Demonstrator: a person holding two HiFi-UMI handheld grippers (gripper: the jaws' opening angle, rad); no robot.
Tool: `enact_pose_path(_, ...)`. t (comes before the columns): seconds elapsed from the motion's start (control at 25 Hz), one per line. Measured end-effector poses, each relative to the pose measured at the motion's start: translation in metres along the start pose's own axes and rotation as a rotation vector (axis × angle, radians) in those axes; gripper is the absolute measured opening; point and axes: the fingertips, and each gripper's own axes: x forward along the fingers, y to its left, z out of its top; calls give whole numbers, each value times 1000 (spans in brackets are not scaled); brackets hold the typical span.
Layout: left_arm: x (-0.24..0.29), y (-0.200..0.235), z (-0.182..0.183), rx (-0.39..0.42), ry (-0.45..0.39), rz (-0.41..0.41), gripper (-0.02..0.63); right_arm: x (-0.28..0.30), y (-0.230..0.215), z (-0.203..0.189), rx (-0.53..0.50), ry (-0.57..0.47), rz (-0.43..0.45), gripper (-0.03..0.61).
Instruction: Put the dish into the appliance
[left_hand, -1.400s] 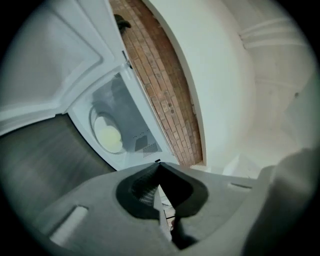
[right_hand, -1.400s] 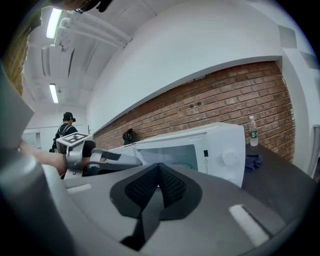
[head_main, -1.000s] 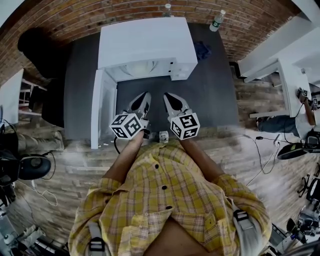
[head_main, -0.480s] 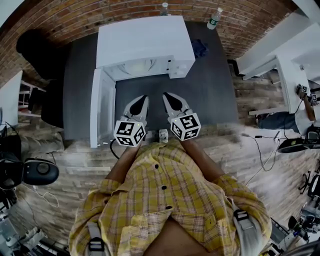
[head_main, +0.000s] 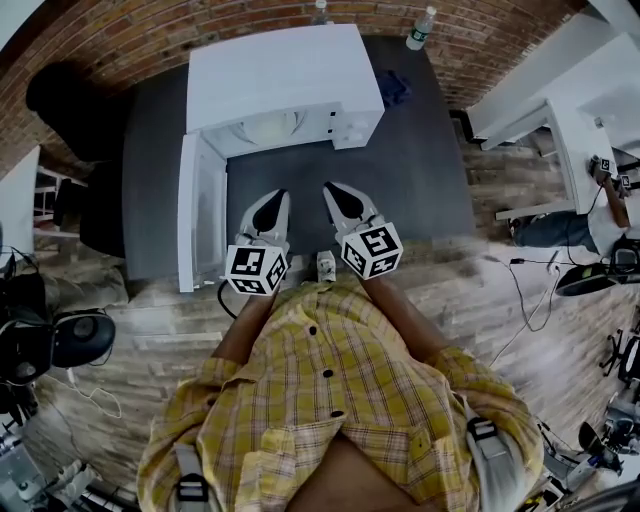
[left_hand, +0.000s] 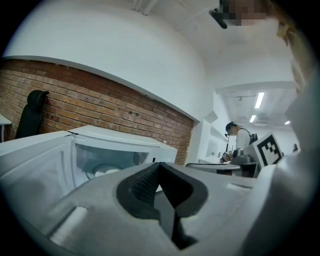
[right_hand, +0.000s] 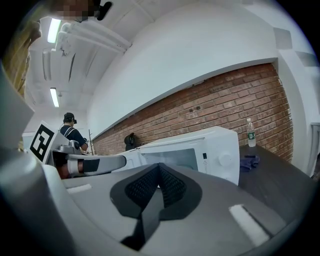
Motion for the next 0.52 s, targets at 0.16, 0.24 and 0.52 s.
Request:
enact_pose_path(0.16,1,-3,0,15,-3,-1,0,-4,-1,-1,1,-1,-8,0)
enact_pose_path(0.24,2,-6,-1,21,-4,-2,0,-7,-3,0,6,-6,-15,0)
enact_pose_path(0.52,3,-8,5,56,-13,7,0,-8,-3,2,1,-9,-12,0)
